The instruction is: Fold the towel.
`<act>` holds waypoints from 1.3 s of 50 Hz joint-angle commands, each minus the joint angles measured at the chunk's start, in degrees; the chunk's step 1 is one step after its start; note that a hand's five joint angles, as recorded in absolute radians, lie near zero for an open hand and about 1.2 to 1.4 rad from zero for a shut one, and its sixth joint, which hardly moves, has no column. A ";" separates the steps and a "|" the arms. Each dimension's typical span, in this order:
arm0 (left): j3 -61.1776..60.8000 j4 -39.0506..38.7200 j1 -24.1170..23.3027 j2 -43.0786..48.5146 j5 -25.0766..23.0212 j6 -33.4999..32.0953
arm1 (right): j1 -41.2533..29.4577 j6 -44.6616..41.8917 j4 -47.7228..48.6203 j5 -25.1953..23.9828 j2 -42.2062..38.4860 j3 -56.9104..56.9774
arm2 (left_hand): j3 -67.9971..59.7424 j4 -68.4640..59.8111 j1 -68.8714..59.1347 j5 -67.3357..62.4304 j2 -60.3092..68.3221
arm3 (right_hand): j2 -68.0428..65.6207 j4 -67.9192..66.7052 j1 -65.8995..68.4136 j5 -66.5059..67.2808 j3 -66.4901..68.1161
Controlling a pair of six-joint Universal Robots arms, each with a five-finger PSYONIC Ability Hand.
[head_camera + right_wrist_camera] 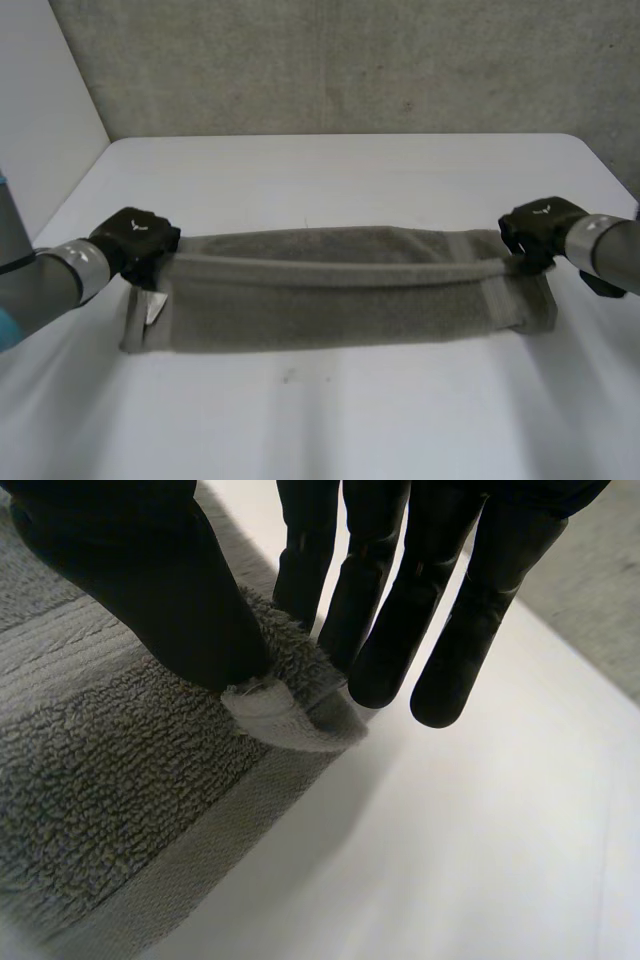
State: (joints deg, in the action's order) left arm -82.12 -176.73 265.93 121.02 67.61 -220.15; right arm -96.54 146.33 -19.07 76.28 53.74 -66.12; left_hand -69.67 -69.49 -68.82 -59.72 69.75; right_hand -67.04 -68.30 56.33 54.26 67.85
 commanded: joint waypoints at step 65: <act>-8.47 -15.48 -6.04 -10.78 4.46 11.37 | -0.06 7.04 22.15 1.87 15.08 -20.51 | 59.67 59.49 58.82 59.72 -59.75 | 51.95 53.20 -41.24 -49.17 -52.75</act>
State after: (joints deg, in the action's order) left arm -82.74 -192.23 259.54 116.70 72.46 -216.39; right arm -100.82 156.26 4.28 84.48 65.67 -76.05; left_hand -9.55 -9.60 -9.90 -1.39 9.47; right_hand -13.45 -13.48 12.58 4.13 12.41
